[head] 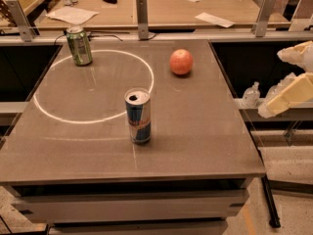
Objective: Pick apple
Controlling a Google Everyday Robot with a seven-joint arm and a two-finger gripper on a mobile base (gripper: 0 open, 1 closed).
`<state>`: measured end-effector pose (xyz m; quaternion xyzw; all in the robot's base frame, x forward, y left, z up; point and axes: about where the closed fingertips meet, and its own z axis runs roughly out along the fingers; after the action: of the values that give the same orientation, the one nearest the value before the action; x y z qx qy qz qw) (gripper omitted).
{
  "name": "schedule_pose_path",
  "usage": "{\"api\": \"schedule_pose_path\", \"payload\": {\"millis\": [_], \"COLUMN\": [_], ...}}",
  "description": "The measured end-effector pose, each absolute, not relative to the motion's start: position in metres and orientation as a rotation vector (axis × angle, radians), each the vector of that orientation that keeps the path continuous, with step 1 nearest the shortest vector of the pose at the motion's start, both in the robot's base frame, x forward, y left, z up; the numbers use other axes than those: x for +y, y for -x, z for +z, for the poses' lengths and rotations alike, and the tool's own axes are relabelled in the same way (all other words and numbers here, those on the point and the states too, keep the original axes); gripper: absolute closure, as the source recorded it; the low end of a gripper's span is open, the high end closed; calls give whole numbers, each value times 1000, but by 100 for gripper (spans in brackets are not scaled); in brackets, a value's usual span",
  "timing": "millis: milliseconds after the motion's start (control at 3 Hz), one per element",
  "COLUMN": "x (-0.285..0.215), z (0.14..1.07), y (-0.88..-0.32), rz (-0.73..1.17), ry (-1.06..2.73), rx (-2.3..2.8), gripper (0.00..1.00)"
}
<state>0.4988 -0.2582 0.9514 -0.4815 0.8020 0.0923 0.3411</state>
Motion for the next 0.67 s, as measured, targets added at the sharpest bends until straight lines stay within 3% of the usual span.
{"api": "schedule_pose_path", "payload": {"millis": [667], "x": [-247], "z": [901], "y": [-556], "rz": [274], "ry": [995], "rx": [2183], "gripper": [0]}}
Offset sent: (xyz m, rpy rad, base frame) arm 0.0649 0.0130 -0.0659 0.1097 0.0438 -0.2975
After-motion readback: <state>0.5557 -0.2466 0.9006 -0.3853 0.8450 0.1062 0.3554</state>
